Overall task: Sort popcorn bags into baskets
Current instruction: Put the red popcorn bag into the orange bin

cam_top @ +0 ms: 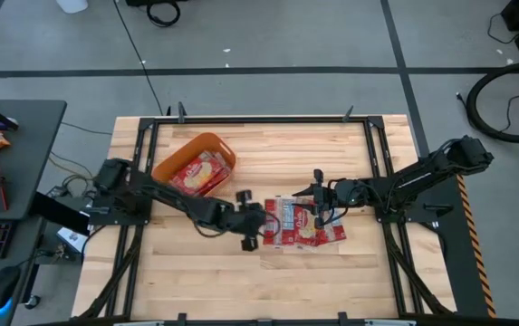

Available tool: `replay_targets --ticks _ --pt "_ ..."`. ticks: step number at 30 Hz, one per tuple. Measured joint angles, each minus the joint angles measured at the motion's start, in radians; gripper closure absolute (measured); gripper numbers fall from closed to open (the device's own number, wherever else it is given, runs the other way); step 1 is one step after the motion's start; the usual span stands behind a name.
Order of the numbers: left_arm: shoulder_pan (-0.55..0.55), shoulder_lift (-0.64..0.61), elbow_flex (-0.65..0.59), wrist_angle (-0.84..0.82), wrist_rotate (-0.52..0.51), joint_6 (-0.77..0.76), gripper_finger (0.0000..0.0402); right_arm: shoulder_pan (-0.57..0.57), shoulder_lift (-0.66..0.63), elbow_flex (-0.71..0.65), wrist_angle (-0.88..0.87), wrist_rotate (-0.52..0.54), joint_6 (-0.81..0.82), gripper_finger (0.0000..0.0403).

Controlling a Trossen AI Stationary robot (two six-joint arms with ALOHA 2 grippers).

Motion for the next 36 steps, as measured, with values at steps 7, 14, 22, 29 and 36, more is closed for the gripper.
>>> replay_targets --ticks 7,14,22,29,36 --pt "-0.003 0.187 0.064 0.179 0.039 0.012 0.0243 0.002 -0.002 0.0 0.002 0.066 -0.015 0.027" --pt "-0.017 0.25 0.116 -0.012 0.148 -0.001 0.0243 0.014 -0.005 0.0 -0.019 0.107 -0.033 0.027" --pt "-0.022 0.18 0.262 -0.543 0.108 -0.024 0.025 0.014 -0.007 0.0 -0.025 0.108 -0.034 0.027" --pt "-0.087 0.162 0.307 -0.536 0.098 -0.033 0.0232 0.014 -0.007 0.0 -0.018 0.098 -0.029 0.027" --pt "-0.11 0.193 0.265 -0.47 -0.08 -0.323 0.0169 0.014 -0.005 0.0 -0.002 0.081 -0.026 0.027"
